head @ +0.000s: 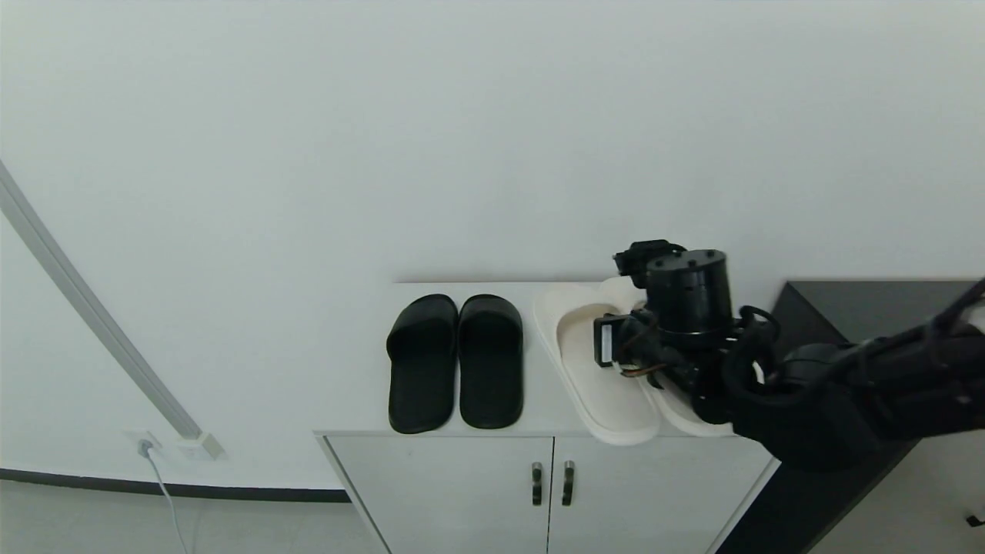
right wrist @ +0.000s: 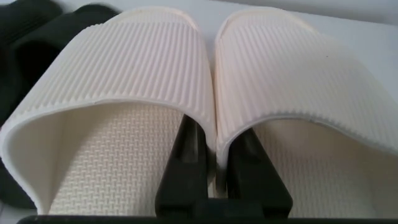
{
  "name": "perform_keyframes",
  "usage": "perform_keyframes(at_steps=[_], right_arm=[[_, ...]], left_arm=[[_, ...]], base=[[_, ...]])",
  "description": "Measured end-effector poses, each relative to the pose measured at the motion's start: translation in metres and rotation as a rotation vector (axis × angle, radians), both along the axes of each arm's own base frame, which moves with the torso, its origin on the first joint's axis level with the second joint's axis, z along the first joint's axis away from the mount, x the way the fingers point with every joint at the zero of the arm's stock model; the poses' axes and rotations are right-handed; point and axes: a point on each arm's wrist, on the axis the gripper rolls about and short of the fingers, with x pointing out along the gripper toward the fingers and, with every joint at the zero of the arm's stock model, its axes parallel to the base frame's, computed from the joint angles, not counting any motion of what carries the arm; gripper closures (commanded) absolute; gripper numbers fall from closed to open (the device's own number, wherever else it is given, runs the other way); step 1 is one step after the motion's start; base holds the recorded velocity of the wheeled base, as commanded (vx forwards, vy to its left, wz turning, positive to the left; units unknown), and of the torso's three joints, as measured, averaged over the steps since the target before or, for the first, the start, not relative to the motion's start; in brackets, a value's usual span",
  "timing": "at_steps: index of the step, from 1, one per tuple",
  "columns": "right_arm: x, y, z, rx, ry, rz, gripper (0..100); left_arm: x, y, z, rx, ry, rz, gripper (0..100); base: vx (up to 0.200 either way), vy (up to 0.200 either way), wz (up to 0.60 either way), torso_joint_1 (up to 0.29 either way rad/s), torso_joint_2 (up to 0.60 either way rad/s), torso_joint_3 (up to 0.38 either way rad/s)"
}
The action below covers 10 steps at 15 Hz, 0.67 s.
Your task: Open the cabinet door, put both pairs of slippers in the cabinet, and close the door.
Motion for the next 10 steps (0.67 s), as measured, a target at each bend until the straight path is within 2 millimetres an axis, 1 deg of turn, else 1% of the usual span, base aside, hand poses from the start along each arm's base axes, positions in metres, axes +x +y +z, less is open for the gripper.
perform_keyframes(at_steps=[3, 5, 7, 8, 9, 10], right_arm=[[-0.052, -0.04, 0.017, 0.027, 0.018, 0.209, 100], [-0.088, -0.067, 0.021, 0.049, 0.032, 0.361, 100], [-0.118, -0.089, 0.023, 0.062, 0.058, 0.496, 100], [-0.131, -0.099, 0.022, 0.061, 0.102, 0.568, 100], [-0.14, -0.105, 0.022, 0.059, 0.13, 0.604, 100], [-0.145, -0.11, 0.026, 0.07, 0.113, 0.616, 100]], left_arm=[[0.0, 0.0, 0.0, 0.0, 0.0, 0.0, 100], [0.0, 0.0, 0.0, 0.0, 0.0, 0.001, 100], [0.0, 0.0, 0.0, 0.0, 0.0, 0.0, 100], [0.0, 0.0, 0.0, 0.001, 0.0, 0.0, 100], [0.0, 0.0, 0.0, 0.001, 0.001, 0.0, 100], [0.0, 0.0, 0.0, 0.002, 0.0, 0.0, 100]], base=[[0.0, 0.0, 0.0, 0.0, 0.0, 0.0], [0.0, 0.0, 0.0, 0.0, 0.0, 0.0], [0.0, 0.0, 0.0, 0.0, 0.0, 0.0], [0.0, 0.0, 0.0, 0.0, 0.0, 0.0], [0.0, 0.0, 0.0, 0.0, 0.0, 0.0], [0.0, 0.0, 0.0, 0.0, 0.0, 0.0]])
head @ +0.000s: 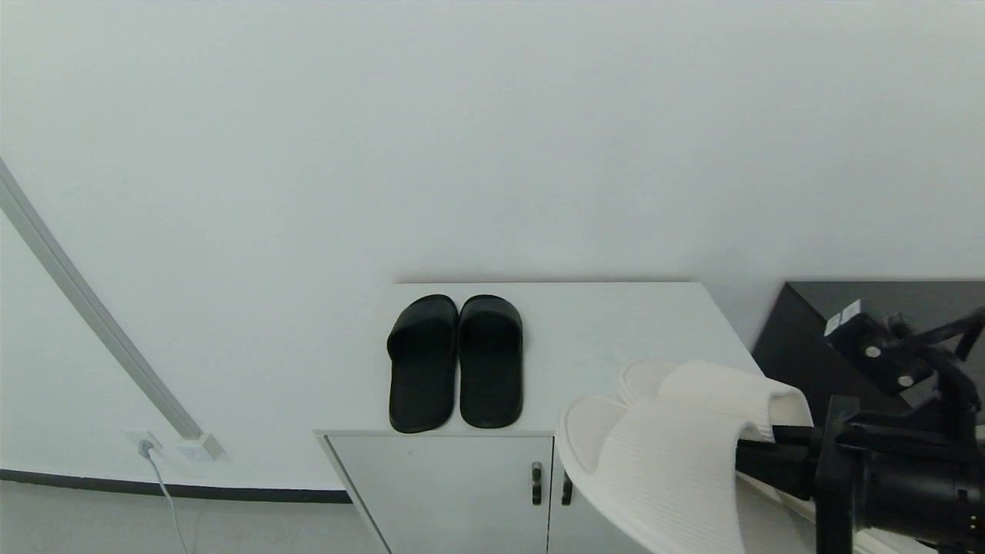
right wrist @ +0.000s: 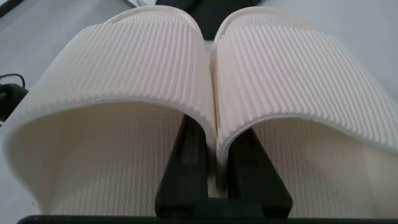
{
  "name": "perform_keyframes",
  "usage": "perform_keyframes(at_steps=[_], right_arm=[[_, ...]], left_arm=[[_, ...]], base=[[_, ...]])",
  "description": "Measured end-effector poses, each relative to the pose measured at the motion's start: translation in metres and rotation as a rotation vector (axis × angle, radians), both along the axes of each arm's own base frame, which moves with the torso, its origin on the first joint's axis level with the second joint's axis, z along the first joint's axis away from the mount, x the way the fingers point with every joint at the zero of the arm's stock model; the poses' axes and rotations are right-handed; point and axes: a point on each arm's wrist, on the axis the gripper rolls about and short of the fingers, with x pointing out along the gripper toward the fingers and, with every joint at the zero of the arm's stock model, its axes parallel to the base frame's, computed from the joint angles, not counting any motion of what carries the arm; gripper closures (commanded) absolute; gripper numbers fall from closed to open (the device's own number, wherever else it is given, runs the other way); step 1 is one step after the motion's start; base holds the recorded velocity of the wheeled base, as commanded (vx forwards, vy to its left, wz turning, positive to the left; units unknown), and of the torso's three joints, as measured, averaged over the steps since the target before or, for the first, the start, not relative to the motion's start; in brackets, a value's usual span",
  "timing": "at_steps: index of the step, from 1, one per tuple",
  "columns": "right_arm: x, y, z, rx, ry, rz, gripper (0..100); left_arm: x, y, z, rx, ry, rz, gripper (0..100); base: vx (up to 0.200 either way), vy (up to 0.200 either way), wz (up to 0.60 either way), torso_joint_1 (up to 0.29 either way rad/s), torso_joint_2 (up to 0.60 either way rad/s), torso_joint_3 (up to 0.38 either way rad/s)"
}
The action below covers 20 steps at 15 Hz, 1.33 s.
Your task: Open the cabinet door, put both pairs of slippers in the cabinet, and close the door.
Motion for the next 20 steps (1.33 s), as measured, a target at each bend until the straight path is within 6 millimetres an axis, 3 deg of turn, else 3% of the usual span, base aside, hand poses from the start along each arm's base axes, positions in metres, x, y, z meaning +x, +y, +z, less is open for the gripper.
perform_keyframes(at_steps=[2, 8, 20], right_arm=[[-0.004, -0.003, 0.004, 0.016, -0.016, 0.004, 100], [-0.003, 0.001, 0.002, 0.009, -0.006, 0.02, 100], [-0.005, 0.003, -0.005, -0.012, 0.013, 0.032, 100]], left_arm=[[0.0, 0.0, 0.0, -0.002, 0.0, 0.0, 100], [0.0, 0.0, 0.0, -0.003, -0.002, 0.0, 100], [0.0, 0.0, 0.0, 0.0, 0.0, 0.001, 100]], base=[[0.0, 0.0, 0.0, 0.0, 0.0, 0.0], [-0.2, 0.0, 0.0, -0.001, 0.0, 0.001], [0.0, 0.0, 0.0, 0.0, 0.0, 0.0]])
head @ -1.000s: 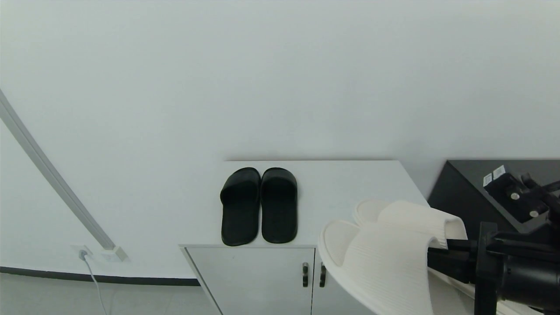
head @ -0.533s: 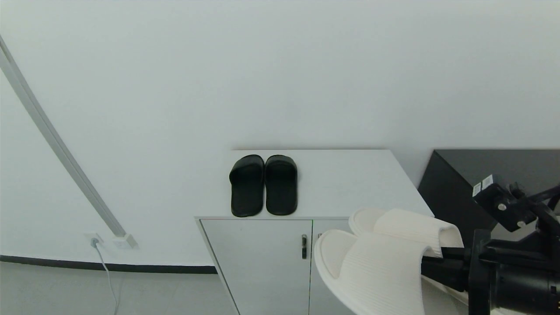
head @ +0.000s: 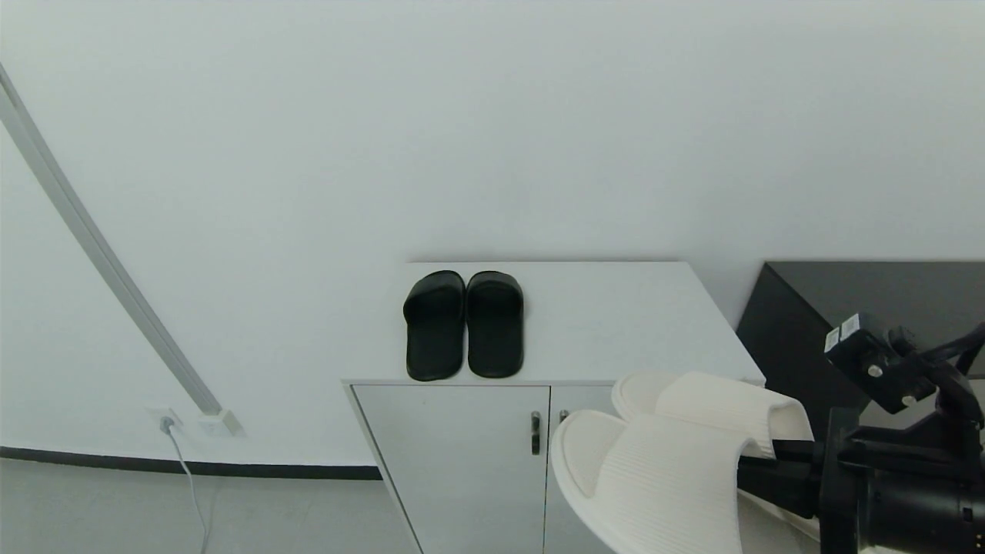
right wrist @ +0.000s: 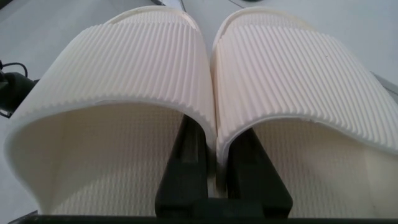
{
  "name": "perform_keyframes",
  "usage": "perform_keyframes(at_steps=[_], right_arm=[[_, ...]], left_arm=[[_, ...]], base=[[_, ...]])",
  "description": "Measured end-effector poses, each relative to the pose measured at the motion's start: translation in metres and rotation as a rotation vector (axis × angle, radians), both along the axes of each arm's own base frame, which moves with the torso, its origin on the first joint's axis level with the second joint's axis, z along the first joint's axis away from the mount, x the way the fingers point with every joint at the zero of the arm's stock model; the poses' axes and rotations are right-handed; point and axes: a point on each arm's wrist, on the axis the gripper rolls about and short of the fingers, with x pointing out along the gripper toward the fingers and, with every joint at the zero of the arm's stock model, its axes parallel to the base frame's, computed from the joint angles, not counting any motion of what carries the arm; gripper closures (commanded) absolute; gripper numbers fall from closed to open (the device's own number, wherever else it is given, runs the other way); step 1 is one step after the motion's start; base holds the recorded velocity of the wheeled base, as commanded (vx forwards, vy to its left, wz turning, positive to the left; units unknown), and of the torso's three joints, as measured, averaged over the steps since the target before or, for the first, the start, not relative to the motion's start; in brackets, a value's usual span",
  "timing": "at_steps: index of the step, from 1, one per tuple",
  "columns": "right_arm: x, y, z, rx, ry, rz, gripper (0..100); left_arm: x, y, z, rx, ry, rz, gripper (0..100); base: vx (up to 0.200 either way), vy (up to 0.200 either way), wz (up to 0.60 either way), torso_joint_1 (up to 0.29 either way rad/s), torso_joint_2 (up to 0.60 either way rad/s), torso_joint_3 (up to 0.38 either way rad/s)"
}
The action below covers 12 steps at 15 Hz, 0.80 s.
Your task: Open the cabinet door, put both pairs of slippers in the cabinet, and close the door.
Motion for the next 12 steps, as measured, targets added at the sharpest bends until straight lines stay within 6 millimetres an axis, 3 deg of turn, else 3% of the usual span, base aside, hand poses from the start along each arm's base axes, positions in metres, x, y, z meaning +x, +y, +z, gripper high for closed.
perform_keyframes(at_steps=[3, 4, 12], right_arm=[[-0.0014, 0.0002, -0.0016, -0.005, 0.001, 0.007, 100], [-0.0014, 0.0001, -0.0019, -0.006, 0.002, 0.006, 100], [-0.0059, -0.0014, -0.0049, -0.034, -0.025, 0.027, 100]], left_arm=[[0.0, 0.0, 0.0001, -0.001, 0.0, 0.0, 100], [0.0, 0.0, 0.0001, -0.002, 0.0, 0.0, 0], [-0.0001, 0.0, 0.0005, -0.017, -0.001, -0.001, 0]], base=[[0.0, 0.0, 0.0, -0.1, 0.23, 0.123], [0.0, 0.0, 0.0, -0.154, 0.36, 0.188], [0.0, 0.0, 0.0, -0.187, 0.43, 0.247]])
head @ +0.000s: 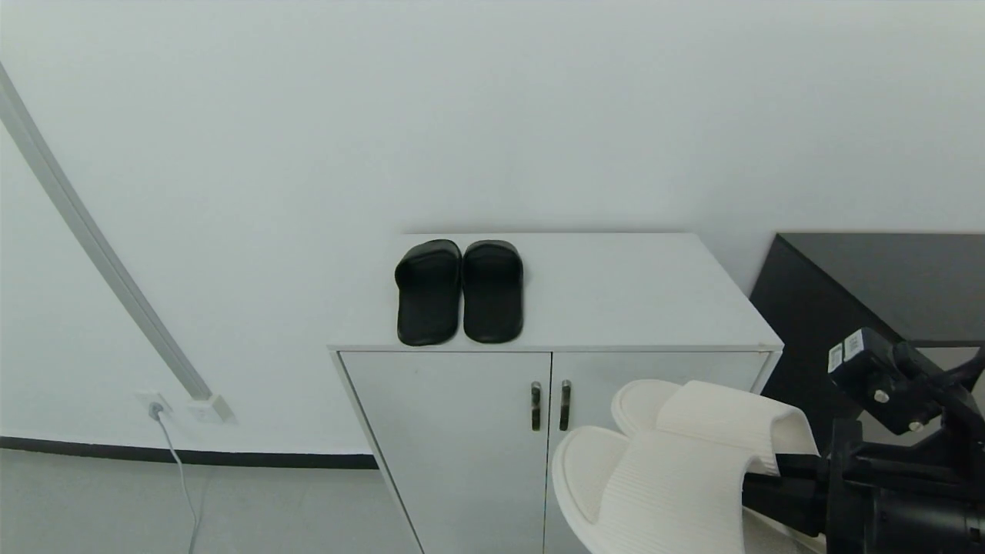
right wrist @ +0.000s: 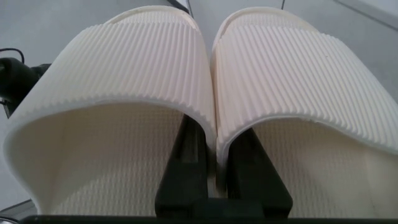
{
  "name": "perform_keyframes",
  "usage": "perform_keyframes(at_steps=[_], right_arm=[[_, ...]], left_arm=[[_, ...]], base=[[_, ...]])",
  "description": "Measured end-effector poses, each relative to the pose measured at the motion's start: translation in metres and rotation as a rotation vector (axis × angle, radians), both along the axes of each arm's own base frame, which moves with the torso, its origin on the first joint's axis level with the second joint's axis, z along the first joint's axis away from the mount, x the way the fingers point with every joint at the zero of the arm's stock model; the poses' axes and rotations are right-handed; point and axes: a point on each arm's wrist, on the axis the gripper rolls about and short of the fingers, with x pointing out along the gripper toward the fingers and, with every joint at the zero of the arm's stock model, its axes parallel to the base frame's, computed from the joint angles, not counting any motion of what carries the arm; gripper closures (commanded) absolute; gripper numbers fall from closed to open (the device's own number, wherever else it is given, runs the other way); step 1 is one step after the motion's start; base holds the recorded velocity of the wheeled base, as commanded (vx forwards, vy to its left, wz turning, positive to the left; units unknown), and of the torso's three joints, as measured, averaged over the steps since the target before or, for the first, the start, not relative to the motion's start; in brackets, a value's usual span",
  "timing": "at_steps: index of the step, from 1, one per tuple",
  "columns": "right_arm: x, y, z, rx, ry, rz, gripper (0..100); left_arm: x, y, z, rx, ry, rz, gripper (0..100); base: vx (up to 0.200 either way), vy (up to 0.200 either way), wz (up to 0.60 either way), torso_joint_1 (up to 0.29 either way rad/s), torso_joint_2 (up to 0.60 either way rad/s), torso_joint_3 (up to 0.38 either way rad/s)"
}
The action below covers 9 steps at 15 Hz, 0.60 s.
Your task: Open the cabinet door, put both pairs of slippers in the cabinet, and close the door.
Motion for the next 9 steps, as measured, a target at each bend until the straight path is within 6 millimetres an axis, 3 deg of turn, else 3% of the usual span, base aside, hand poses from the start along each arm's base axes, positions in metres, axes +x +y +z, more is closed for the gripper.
perform_keyframes(at_steps=[9], right_arm=[[-0.0012, 0.0005, -0.0009, -0.009, -0.008, 0.014, 100]], left_arm=[[0.0, 0.0, 0.0, 0.0, 0.0, 0.0, 0]], base=[[0.0, 0.0, 0.0, -0.212, 0.53, 0.321]])
